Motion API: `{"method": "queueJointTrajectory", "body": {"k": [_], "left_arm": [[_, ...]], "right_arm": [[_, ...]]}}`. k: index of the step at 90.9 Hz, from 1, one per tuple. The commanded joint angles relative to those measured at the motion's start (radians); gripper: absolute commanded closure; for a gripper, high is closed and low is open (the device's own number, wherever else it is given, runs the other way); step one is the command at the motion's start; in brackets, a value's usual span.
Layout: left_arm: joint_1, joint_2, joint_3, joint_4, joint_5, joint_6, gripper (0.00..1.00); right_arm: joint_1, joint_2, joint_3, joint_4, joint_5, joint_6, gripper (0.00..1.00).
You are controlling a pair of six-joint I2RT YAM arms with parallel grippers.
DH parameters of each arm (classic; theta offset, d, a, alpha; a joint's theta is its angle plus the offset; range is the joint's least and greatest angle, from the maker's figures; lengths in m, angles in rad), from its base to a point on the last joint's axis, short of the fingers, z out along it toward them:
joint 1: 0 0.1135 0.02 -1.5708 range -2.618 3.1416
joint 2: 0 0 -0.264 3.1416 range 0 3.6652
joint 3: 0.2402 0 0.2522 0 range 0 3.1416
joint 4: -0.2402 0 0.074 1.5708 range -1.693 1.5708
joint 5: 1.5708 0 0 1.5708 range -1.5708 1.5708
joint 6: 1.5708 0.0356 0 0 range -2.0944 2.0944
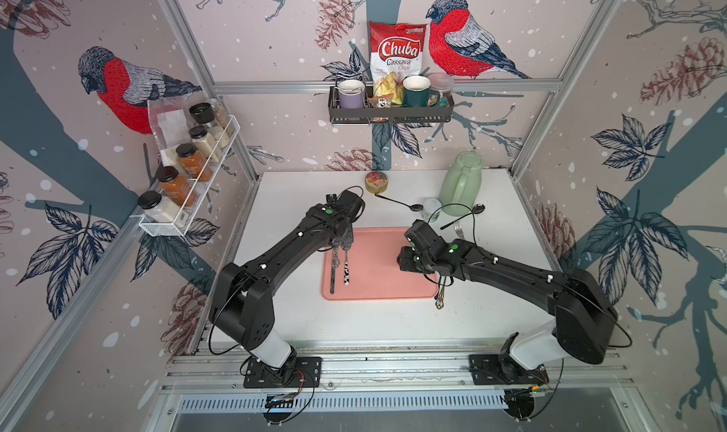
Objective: Set the spoon and fork side by side
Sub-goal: Place the fork on the tray.
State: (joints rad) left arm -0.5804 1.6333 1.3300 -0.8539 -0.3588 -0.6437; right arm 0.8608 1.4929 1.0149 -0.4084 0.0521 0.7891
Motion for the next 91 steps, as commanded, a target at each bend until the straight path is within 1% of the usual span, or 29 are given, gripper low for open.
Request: {"method": "queueJointTrajectory", "body": {"k": [1, 16, 33, 67, 79, 91], "left_arm": [[-0.068, 0.062, -0.003, 0.001, -0.029, -0.115, 1.0], [-0.143, 0.165, -0.005, 0.032, -0.039, -0.189, 1.0], [-0.176, 0.241, -0.02, 0.071, -0.032, -0.237, 1.0], [-0.176, 0.314, -0.025, 0.112, -0.008, -0.259, 1.0], [-0.176, 0.319, -0.036, 0.123, 0.024, -0.247, 1.0], [-0.176, 0.325, -0.037, 0.115, 0.036, -0.216, 1.0]], "right_arm": [[-0.01, -0.029, -0.014, -0.021, 0.022, 0.01, 0.57], [-0.027, -0.087, -0.052, -0.026, 0.03, 0.018, 0.57], [-0.041, -0.129, -0.079, -0.033, 0.035, 0.023, 0.57], [-0.053, -0.136, -0.09, -0.046, 0.035, 0.021, 0.57], [-0.085, -0.161, -0.112, -0.074, 0.04, 0.016, 0.57], [-0.139, -0.214, -0.161, -0.106, 0.042, 0.015, 0.57]]}}
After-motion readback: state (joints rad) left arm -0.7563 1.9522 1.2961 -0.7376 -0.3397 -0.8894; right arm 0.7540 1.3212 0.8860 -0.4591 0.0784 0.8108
